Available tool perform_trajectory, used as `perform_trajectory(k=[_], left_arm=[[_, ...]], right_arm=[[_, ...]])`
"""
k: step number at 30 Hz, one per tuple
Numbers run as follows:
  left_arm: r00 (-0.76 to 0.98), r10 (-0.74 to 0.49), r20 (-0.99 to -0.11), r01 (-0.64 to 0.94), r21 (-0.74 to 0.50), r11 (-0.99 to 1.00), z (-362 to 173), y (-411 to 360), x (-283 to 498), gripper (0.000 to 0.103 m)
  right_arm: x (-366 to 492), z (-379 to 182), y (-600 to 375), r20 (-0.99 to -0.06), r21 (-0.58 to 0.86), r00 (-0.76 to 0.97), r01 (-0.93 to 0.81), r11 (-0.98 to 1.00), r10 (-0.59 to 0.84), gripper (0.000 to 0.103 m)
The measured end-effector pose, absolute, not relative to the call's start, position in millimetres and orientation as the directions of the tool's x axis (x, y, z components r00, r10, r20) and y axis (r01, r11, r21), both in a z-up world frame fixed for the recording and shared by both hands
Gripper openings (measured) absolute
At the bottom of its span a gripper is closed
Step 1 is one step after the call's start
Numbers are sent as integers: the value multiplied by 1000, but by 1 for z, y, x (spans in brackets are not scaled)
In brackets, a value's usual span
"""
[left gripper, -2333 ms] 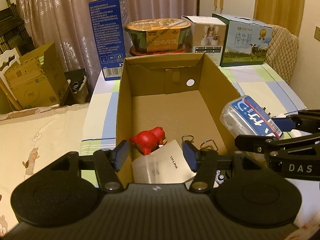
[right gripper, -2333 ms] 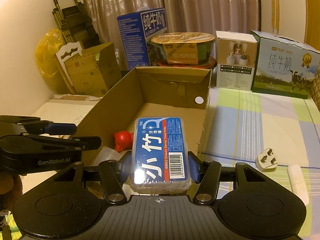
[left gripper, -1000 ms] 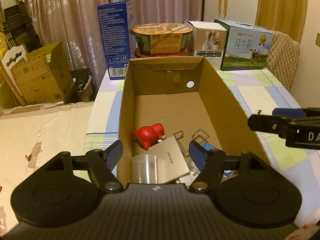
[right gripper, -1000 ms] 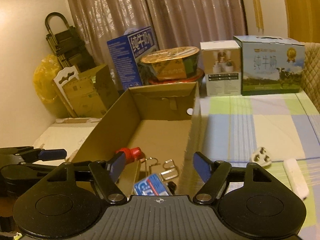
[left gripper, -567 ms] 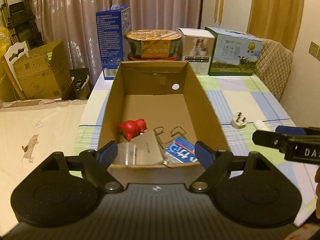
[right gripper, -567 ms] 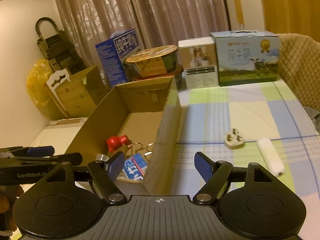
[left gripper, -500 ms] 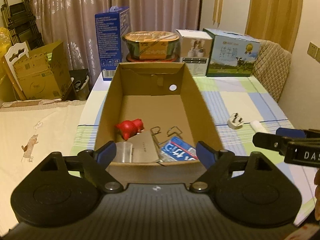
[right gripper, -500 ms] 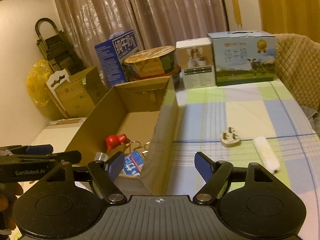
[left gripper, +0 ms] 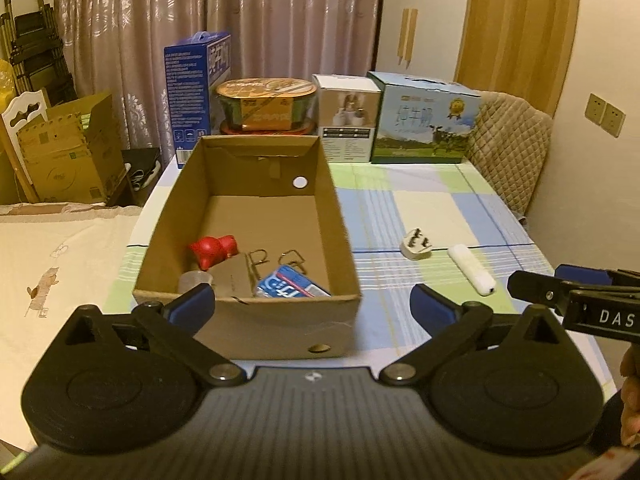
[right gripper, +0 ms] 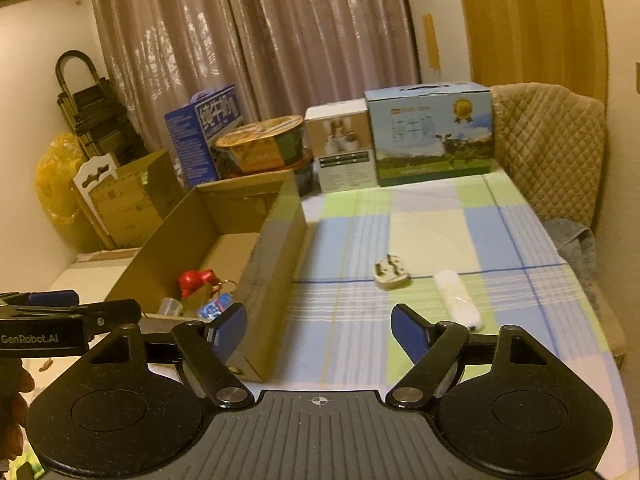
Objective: Organize rigid objects
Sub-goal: 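Lift both tools from the box and move toward the white plug and remote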
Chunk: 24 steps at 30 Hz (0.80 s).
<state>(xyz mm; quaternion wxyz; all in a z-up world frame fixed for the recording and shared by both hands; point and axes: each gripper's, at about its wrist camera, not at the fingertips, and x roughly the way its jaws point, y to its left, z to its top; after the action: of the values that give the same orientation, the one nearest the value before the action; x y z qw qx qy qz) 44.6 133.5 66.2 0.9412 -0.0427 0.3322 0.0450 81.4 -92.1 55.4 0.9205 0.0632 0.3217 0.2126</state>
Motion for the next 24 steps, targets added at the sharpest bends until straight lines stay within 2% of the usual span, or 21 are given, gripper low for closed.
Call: perform_trajectory(k=[12,24], left_arm=[[786,-23,-618,-40,-87,995,59,89,33,102],[755,-102,-647,74,-71,995,38,37,46,102]], right_arm=[[60,36,-155,-602,243,723,-239,940,340,78],[54,22,-197,-622,265,725,-160,951,296,78]])
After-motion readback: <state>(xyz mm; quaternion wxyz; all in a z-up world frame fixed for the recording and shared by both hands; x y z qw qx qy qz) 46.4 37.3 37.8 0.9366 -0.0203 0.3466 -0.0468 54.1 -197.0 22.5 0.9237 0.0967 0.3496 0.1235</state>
